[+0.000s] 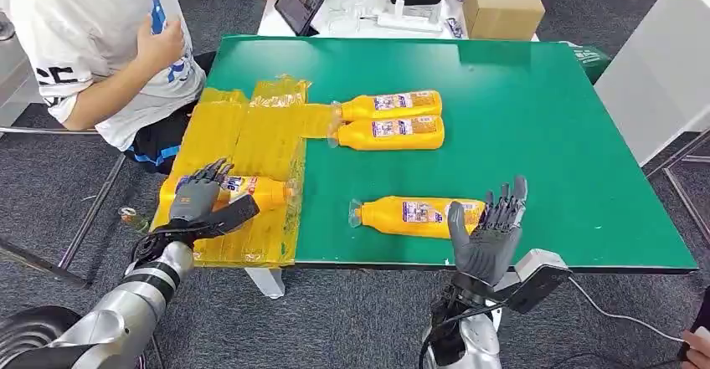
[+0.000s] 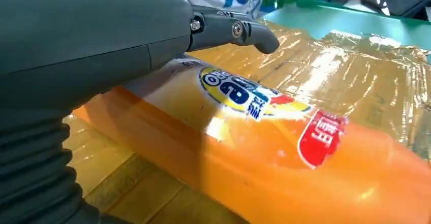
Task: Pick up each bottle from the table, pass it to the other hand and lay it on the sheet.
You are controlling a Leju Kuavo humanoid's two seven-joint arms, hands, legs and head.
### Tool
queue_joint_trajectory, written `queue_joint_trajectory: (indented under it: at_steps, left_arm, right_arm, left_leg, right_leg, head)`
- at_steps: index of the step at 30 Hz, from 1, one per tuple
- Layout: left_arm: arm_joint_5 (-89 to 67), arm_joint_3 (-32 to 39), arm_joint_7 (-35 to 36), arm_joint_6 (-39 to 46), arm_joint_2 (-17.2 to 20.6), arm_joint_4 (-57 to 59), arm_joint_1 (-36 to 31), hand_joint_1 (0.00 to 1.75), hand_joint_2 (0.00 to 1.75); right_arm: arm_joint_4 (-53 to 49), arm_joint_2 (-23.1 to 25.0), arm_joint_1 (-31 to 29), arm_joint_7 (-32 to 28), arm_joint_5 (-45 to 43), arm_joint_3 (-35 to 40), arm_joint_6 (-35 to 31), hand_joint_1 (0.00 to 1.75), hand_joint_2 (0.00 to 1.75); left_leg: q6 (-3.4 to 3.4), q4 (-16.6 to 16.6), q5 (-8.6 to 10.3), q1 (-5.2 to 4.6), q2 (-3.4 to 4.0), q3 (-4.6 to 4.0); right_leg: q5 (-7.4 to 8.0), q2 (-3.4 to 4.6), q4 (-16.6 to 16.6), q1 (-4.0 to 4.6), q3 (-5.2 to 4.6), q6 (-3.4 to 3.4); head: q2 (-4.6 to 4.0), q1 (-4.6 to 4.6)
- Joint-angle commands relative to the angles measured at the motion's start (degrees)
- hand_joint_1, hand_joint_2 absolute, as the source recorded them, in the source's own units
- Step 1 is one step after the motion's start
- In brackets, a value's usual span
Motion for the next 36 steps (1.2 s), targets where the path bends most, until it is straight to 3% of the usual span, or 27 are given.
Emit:
queue_joint_trajectory:
  at_steps: [1, 4, 15, 16, 21, 22, 24, 27, 28, 31, 36]
  left_arm:
    - [2.7, 1.7, -1.0, -3.6, -1.0, 2.9, 0.2, 0.00, 0.00]
    - [7.4, 3.1, -2.6, -9.1, -0.8, 2.8, 0.2, 0.00, 0.00]
    - [15.3, 6.9, -5.9, -13.8, -1.7, 1.0, 0.6, 0.00, 0.00]
    - [29.1, 17.8, -14.8, -8.2, -6.0, -4.3, 1.4, 0.00, 0.00]
    - [32.0, 15.9, -12.8, -6.5, -7.5, -9.0, 2.5, 0.00, 0.00]
    - [35.6, 18.1, -19.2, 1.5, -9.2, -12.7, 3.4, 0.00, 0.00]
    - [42.5, 12.2, -20.2, 11.1, -9.4, -22.1, 6.1, 0.00, 0.00]
    - [44.2, 10.0, -20.2, 13.5, -8.9, -23.7, 6.6, 0.00, 0.00]
    - [47.6, 6.3, -20.2, 18.0, -8.3, -28.6, 7.9, 0.00, 1.75]
    - [53.0, 1.7, -20.2, 21.8, -8.2, -34.4, 9.3, 0.00, 1.75]
    - [57.0, -1.2, -20.2, 20.0, -9.0, -39.7, 11.4, 0.00, 1.75]
  right_arm:
    - [2.9, -0.5, -2.0, -0.2, -0.8, -2.0, -0.7, 0.00, 1.75]
    - [3.8, -0.5, -2.4, -0.2, -0.9, -2.0, -1.1, 0.00, 1.75]
    - [5.9, -0.7, -3.1, -0.2, -0.8, -1.5, -0.4, 0.00, 1.75]
    - [6.4, -1.5, -2.9, 0.4, 1.1, -0.1, -0.5, 0.00, 1.75]
    - [6.9, -1.3, -2.6, 0.0, 2.0, 0.2, -0.7, 0.00, 1.75]
    - [7.1, -1.9, -2.6, 0.2, 4.0, 1.4, -0.7, 0.00, 1.75]
    - [7.9, -2.8, -2.8, 0.1, 9.5, 4.0, -1.5, 0.00, 1.75]
    - [8.2, -2.8, -2.9, 0.3, 11.3, 4.9, -1.8, 0.00, 1.75]
    - [9.0, -3.1, -3.1, 0.8, 14.0, 5.8, -1.9, 0.00, 1.75]
    - [11.9, -4.6, -4.3, 2.2, 19.4, 7.7, -2.0, 0.00, 1.75]
    - [16.7, -9.6, -6.8, 7.0, 29.1, 9.9, -1.9, 0.00, 1.75]
  left_leg:
    - [0.12, -0.1, -0.05, 0.04, 0.09, 0.29]
    - [0.07, 0.0, 0.00, -0.01, 0.05, 0.23]
    - [0.10, -0.1, 0.06, 0.01, -0.08, 0.43]
    - [0.13, -0.2, 0.04, 0.05, -0.01, 0.48]
    - [0.04, 0.0, 0.08, 0.04, -0.20, 0.21]
    - [0.08, 0.0, 0.05, 0.04, -0.17, 0.24]
    - [0.04, 0.0, 0.07, 0.04, -0.18, 0.16]
    - [0.08, 0.0, -0.02, 0.09, -0.03, 0.18]
    - [0.06, 0.0, 0.01, 0.07, -0.09, 0.16]
    - [0.07, 0.0, 0.02, 0.09, -0.12, 0.12]
    - [0.08, 0.0, 0.05, 0.07, -0.08, 0.02]
  right_leg:
    - [-0.02, -0.03, -0.1, 0.10, 0.30, -0.20]
    - [0.00, 0.00, 0.0, 0.02, 0.24, -0.08]
    - [0.01, -0.11, -0.1, 0.06, 0.49, -0.16]
    - [0.03, -0.07, -0.2, 0.12, 0.53, -0.24]
    - [0.00, -0.17, -0.1, 0.06, 0.27, -0.07]
    - [-0.01, -0.18, -0.1, 0.08, 0.32, -0.12]
    - [-0.01, -0.18, -0.1, 0.07, 0.26, -0.09]
    - [-0.03, -0.07, -0.1, 0.14, 0.23, -0.18]
    - [-0.03, -0.13, -0.1, 0.12, 0.20, -0.15]
    - [-0.03, -0.18, -0.1, 0.14, 0.19, -0.17]
    - [0.02, -0.13, -0.1, 0.12, 0.07, -0.10]
  head:
    - [0.00, 0.00]
    - [0.00, -0.02]
    - [0.00, -0.02]
    - [0.00, 0.00]
    - [0.00, 0.00]
    - [0.00, -0.02]
    - [0.00, 0.00]
    - [0.00, 0.00]
    - [0.00, 0.00]
    - [0.00, 0.00]
    - [0.00, 0.00]
